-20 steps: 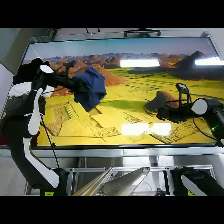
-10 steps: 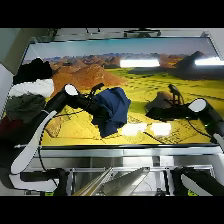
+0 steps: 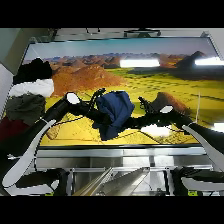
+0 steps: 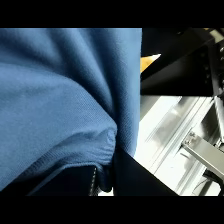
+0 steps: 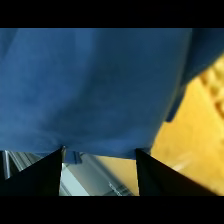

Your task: Fold the shirts.

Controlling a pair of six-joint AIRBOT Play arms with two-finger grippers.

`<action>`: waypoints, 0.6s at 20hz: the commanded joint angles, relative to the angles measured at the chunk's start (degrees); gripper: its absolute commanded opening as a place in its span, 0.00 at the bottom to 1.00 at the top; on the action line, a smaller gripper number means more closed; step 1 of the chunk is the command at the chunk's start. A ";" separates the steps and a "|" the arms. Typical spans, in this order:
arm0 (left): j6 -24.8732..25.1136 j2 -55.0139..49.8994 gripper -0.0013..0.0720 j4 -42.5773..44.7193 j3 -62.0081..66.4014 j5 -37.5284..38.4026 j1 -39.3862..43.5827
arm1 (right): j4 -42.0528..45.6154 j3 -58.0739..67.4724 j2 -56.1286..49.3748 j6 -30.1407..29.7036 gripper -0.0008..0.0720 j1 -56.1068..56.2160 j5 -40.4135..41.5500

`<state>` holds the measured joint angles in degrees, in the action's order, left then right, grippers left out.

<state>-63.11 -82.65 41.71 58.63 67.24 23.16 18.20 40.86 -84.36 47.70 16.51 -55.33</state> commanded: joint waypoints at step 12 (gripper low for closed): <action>-0.42 0.22 0.84 0.76 1.09 4.31 -4.46 | -4.74 0.22 0.96 -7.69 0.56 -6.58 -5.29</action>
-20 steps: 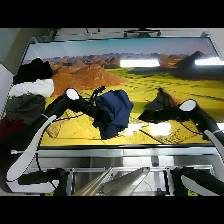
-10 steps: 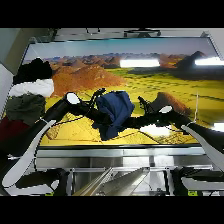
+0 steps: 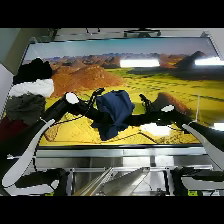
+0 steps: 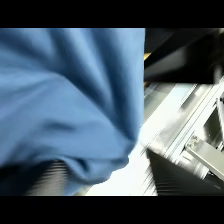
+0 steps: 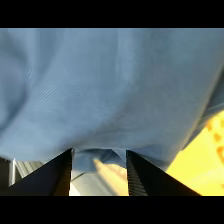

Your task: Fold the shirts.

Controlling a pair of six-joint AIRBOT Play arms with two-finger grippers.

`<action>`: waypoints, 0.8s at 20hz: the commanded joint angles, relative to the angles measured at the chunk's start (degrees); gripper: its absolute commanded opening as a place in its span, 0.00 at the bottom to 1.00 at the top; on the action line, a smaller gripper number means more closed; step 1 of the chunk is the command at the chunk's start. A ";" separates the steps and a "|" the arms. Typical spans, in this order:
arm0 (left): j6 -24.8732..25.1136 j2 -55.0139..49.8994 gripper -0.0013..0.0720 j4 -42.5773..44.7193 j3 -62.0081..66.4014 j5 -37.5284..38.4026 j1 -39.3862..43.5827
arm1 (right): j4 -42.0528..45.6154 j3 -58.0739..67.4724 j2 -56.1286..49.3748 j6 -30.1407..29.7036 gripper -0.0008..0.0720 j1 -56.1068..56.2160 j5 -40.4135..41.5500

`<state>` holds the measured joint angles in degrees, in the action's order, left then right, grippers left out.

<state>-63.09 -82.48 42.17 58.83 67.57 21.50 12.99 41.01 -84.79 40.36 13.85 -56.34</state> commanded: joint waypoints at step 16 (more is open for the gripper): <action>9.05 -0.02 0.95 -17.88 -21.79 -10.60 -16.90 | 0.04 12.28 -8.28 -1.53 0.89 -4.42 -0.66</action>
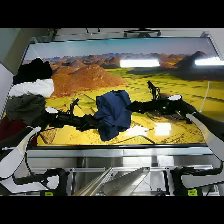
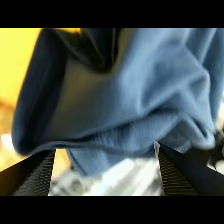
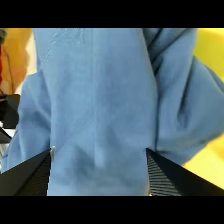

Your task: Fold the shirts.

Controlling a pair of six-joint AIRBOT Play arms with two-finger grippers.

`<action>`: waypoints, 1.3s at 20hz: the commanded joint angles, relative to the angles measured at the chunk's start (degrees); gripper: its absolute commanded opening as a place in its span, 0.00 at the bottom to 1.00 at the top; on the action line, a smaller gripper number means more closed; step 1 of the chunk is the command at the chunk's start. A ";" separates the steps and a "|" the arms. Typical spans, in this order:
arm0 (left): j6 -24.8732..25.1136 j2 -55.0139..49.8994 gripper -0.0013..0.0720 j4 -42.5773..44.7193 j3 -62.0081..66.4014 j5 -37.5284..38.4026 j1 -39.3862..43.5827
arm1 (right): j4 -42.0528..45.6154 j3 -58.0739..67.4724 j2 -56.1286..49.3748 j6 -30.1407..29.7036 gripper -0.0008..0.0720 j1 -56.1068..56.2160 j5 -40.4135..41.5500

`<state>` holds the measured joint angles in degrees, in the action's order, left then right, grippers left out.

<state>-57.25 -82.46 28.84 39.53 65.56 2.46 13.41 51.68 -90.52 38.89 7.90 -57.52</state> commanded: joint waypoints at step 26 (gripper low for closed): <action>4.28 18.86 0.58 -3.04 -4.90 -8.13 -3.30 | 1.01 4.57 9.03 1.95 0.04 1.49 -5.53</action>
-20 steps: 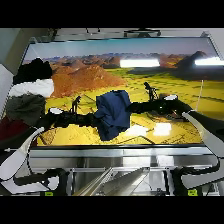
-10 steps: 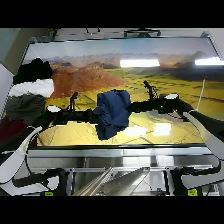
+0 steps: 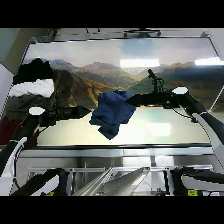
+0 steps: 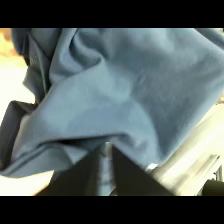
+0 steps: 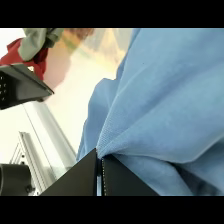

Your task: Fold the shirts.

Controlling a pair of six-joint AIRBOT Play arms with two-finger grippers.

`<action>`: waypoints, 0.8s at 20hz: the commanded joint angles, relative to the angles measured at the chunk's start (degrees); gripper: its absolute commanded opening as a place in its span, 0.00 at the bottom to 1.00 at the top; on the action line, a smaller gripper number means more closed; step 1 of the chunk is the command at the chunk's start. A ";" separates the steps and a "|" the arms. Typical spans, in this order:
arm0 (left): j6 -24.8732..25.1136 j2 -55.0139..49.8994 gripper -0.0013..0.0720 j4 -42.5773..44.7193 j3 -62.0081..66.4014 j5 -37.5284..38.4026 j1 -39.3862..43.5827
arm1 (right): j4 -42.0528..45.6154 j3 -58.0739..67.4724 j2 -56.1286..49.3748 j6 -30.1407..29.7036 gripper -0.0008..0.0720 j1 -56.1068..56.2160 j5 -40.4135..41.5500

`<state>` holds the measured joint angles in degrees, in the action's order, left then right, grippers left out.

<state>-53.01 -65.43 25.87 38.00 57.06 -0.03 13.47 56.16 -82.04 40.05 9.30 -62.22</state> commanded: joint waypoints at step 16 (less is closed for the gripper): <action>7.34 -27.69 0.02 -12.11 7.23 12.28 11.80 | 2.36 0.13 0.81 1.97 0.04 -0.39 -1.33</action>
<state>-46.06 -91.07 14.44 42.33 62.52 11.31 15.88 56.23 -81.45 41.95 9.26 -63.20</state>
